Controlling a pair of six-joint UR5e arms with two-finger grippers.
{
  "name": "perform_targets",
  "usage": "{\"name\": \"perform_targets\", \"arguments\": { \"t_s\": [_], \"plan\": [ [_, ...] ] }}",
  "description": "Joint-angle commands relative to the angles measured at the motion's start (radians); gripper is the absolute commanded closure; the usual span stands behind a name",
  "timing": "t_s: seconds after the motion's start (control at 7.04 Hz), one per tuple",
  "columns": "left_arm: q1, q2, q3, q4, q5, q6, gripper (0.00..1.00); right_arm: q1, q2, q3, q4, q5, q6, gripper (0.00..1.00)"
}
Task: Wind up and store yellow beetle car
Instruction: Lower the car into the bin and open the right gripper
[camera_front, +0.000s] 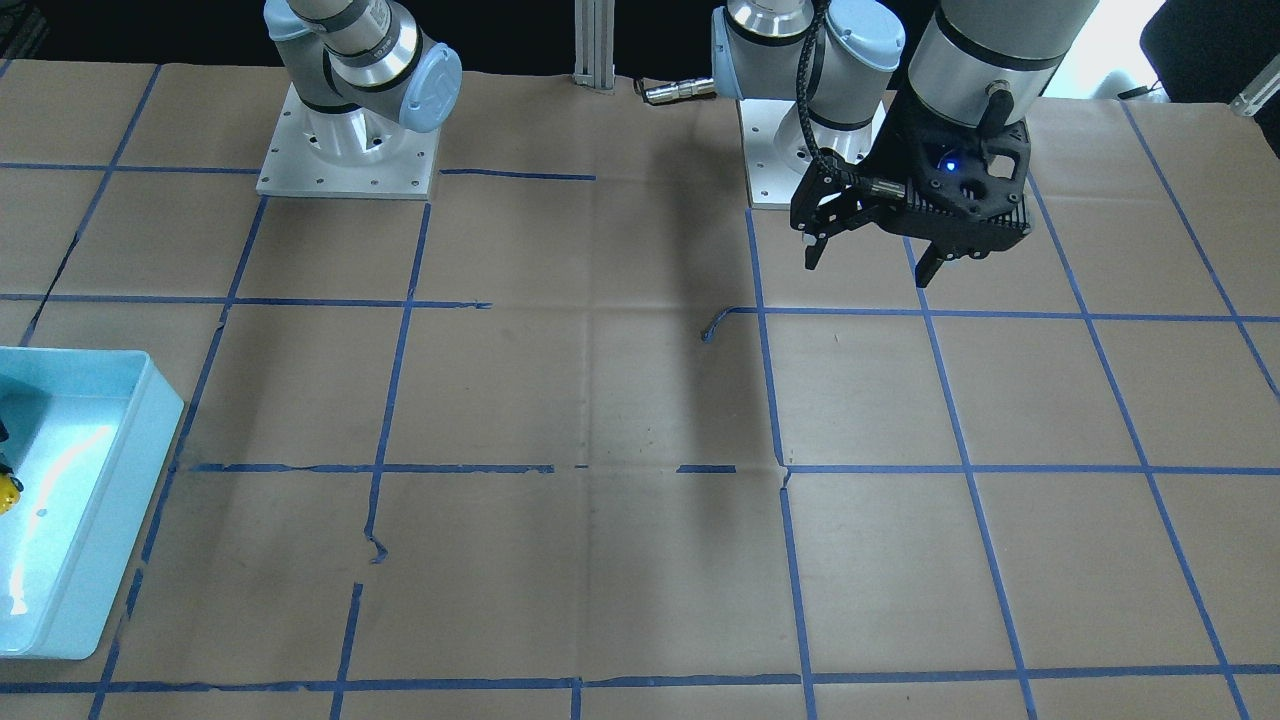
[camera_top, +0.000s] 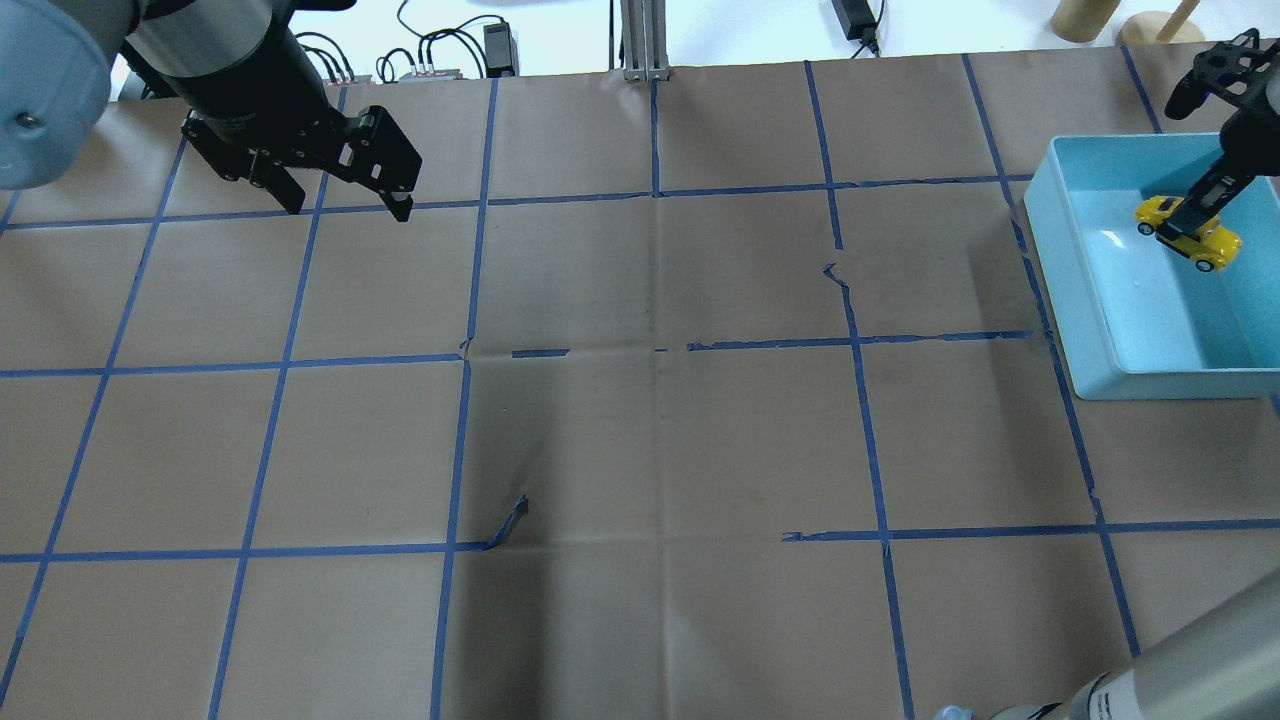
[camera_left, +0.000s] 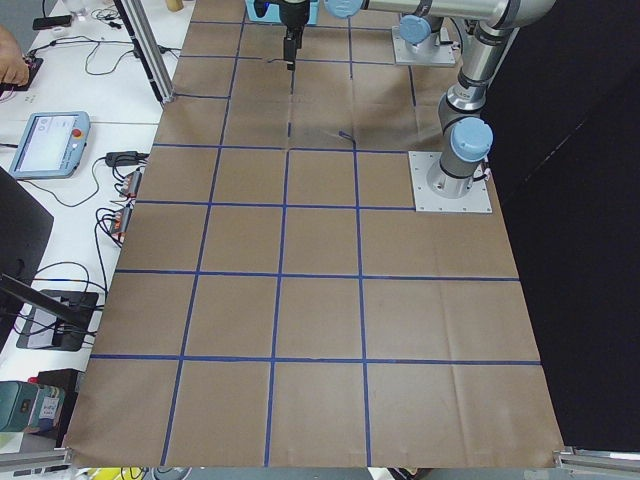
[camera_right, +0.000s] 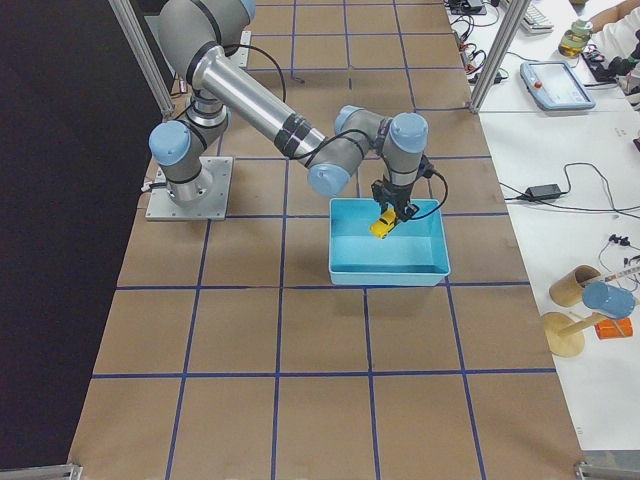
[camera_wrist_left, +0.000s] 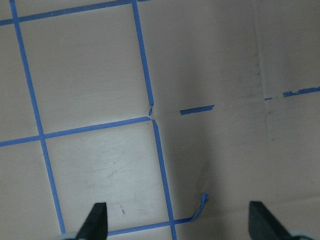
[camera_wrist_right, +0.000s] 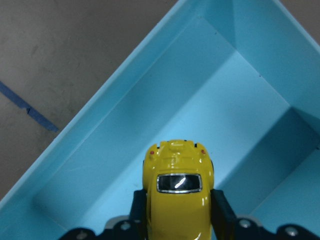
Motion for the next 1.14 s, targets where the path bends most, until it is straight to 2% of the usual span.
{"name": "perform_targets", "arguments": {
  "t_s": [0.0,0.28,0.43,0.71,0.99],
  "plan": [
    [0.000,0.000,0.000,0.000,-0.003,0.000,0.01,-0.012,0.018,-0.015,0.001,-0.005,0.305,0.90],
    [0.000,0.000,0.000,0.000,-0.003,0.000,0.01,-0.014,0.020,0.001,0.001,-0.070,0.591,0.91],
    [0.000,0.000,0.000,0.001,-0.004,0.000,0.01,-0.014,0.023,0.025,-0.002,-0.071,0.698,0.91],
    [0.000,0.000,0.000,0.003,-0.004,0.000,0.01,-0.029,0.049,0.070,-0.073,-0.071,0.744,0.91],
    [0.000,0.000,0.000,0.003,-0.004,0.000,0.01,-0.037,0.061,0.155,-0.201,-0.068,0.718,0.90]
  ]
}}
